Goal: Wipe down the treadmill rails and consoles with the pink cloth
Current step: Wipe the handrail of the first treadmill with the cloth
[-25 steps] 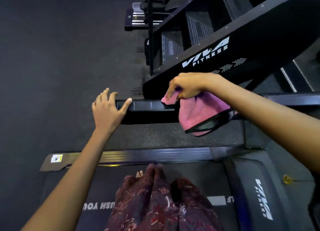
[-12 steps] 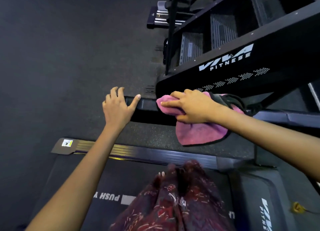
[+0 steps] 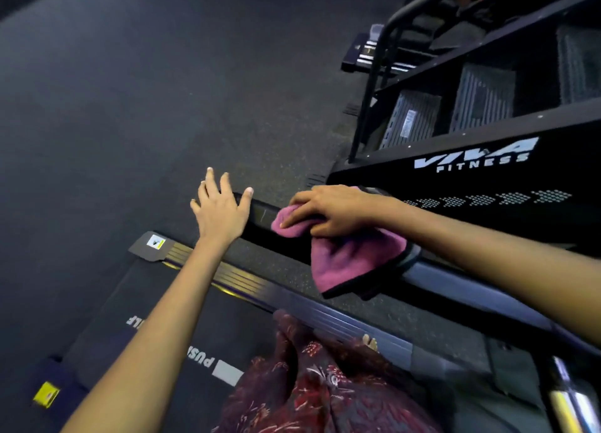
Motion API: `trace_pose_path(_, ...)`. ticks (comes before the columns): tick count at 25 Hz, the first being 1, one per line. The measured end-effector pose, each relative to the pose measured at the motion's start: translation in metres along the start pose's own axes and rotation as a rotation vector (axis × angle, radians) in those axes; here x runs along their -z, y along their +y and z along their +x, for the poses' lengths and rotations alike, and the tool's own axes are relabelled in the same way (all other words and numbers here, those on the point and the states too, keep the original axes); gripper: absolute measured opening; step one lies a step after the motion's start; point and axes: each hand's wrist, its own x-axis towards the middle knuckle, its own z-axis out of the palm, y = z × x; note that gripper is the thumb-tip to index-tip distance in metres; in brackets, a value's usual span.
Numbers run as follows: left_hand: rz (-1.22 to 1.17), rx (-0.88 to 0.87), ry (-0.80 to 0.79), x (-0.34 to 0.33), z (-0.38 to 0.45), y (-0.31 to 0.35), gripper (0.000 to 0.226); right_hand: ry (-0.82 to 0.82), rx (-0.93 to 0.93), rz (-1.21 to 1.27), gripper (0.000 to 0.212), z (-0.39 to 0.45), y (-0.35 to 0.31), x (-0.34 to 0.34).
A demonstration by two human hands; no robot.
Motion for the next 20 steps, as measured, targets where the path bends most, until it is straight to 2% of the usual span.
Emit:
trace_pose_path(2,-0.030,0.164,-0.026,0.002,-0.004,0.012,0.070,-0.077,0.119,0.119,0.052,-0.018,0.022,0.001)
trace_pose_path(5,-0.099,0.366,-0.042,0.002,-0.008,0.027,0.074,-0.175,0.117,0.340,0.055,-0.042,0.062,0.000)
trace_pose_path(8,-0.211,0.590,-0.059,0.005,-0.002,0.042,0.069,-0.063,0.152,0.497,0.052,-0.022,0.067,-0.009)
trace_pose_path(11,-0.368,0.801,0.003,0.005,0.004,0.056,0.057,-0.009,0.154,0.640,0.056,-0.001,0.058,-0.015)
trace_pose_path(13,-0.383,0.839,0.080,0.001,0.005,0.061,0.055,0.001,0.161,0.745,0.055,-0.003,0.063,-0.023)
trace_pose_path(16,-0.298,0.809,0.163,-0.007,0.002,0.062,0.054,-0.025,0.137,0.855,0.043,-0.018,0.074,-0.043)
trace_pose_path(18,-0.270,0.781,0.185,-0.010,0.003,0.060,0.052,-0.012,0.121,0.958,0.035,-0.014,0.081,-0.051)
trace_pose_path(20,-0.256,0.771,0.194,-0.009,0.005,0.059,0.051,0.013,0.070,1.035,0.035,0.009,0.082,-0.052)
